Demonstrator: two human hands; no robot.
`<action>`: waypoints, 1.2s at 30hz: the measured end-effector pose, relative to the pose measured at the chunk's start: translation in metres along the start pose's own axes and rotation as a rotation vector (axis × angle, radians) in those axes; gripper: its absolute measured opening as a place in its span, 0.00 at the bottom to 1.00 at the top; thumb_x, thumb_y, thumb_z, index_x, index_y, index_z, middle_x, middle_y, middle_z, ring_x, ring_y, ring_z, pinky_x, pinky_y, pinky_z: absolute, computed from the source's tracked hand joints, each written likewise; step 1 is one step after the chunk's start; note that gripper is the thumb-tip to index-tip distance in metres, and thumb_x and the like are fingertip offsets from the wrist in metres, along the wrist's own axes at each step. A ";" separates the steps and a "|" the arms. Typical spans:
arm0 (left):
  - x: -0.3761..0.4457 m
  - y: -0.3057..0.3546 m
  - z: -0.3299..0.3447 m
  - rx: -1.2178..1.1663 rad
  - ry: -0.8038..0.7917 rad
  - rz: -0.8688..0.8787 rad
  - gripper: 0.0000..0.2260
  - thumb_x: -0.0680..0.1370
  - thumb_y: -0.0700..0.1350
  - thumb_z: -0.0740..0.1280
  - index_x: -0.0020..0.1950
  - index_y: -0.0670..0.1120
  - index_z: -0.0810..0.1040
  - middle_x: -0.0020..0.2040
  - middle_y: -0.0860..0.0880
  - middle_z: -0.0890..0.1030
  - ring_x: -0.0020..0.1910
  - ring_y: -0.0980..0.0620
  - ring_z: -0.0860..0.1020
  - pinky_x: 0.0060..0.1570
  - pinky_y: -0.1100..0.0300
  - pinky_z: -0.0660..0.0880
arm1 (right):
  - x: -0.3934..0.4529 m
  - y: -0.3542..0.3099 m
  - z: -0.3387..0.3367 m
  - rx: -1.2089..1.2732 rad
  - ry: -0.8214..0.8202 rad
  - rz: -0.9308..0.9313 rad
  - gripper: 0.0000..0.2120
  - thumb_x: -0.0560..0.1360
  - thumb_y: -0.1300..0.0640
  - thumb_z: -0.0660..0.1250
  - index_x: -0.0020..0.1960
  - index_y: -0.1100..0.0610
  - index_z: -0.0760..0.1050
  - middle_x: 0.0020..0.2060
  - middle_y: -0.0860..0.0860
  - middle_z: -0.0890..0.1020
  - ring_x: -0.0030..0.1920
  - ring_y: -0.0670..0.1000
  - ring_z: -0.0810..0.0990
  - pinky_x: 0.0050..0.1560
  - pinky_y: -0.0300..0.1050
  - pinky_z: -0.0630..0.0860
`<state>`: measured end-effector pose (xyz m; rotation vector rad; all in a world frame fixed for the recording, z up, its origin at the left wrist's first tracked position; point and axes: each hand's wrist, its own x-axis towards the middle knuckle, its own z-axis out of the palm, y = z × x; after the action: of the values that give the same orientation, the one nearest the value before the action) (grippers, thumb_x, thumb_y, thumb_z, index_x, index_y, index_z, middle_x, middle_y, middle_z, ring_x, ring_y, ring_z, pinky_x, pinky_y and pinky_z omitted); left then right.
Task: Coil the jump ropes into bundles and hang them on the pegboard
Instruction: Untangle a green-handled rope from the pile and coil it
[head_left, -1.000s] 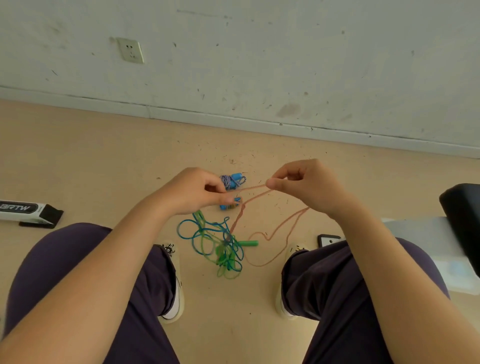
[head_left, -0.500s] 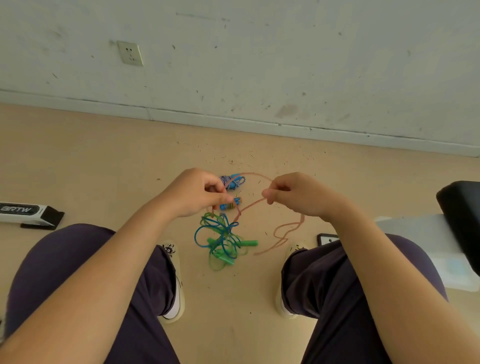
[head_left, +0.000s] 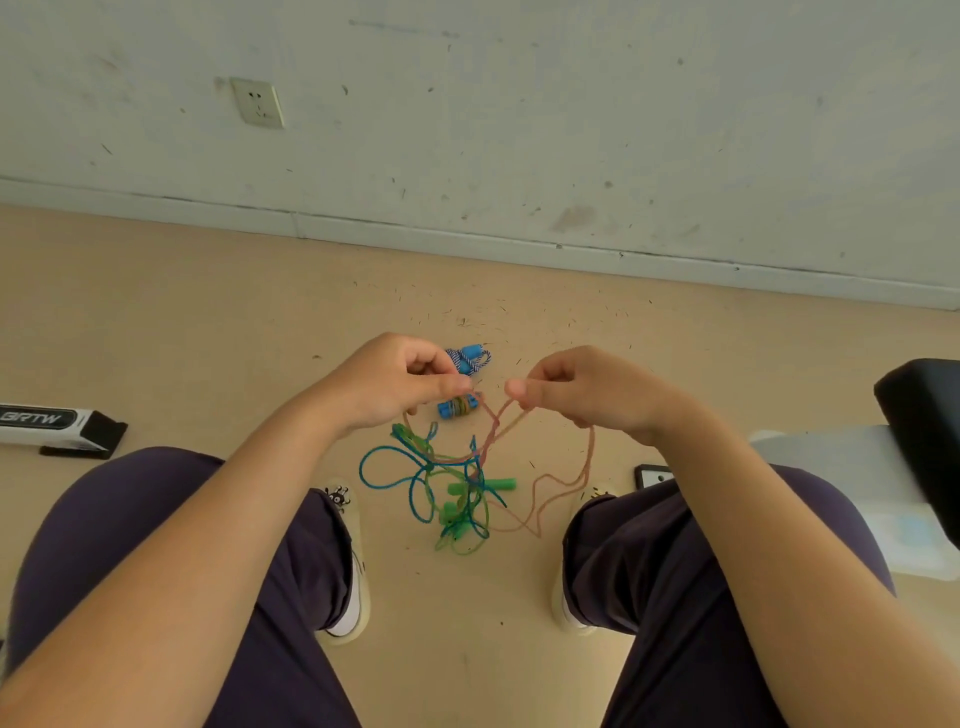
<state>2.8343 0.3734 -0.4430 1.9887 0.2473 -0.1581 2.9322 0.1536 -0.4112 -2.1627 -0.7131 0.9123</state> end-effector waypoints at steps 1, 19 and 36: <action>0.001 -0.001 -0.001 0.031 0.036 0.011 0.07 0.74 0.52 0.74 0.39 0.52 0.81 0.26 0.59 0.75 0.28 0.60 0.69 0.34 0.60 0.70 | 0.000 0.000 -0.001 -0.004 0.005 -0.002 0.22 0.72 0.35 0.67 0.43 0.54 0.83 0.28 0.47 0.66 0.29 0.45 0.64 0.32 0.38 0.65; 0.001 0.003 0.020 -0.030 -0.242 0.114 0.05 0.80 0.42 0.68 0.51 0.49 0.83 0.52 0.47 0.85 0.53 0.56 0.81 0.60 0.63 0.73 | 0.008 -0.001 0.013 0.158 0.110 -0.232 0.07 0.77 0.59 0.71 0.45 0.64 0.80 0.27 0.42 0.75 0.29 0.43 0.69 0.32 0.33 0.64; -0.008 0.011 0.004 -0.241 -0.061 0.068 0.07 0.80 0.39 0.67 0.53 0.40 0.84 0.35 0.51 0.84 0.27 0.55 0.74 0.32 0.65 0.75 | 0.002 0.008 -0.004 0.059 0.178 -0.114 0.12 0.75 0.43 0.70 0.44 0.51 0.82 0.44 0.57 0.81 0.44 0.51 0.77 0.50 0.50 0.72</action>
<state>2.8296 0.3643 -0.4334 1.7474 0.1519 -0.1383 2.9383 0.1490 -0.4158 -2.0966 -0.7043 0.6642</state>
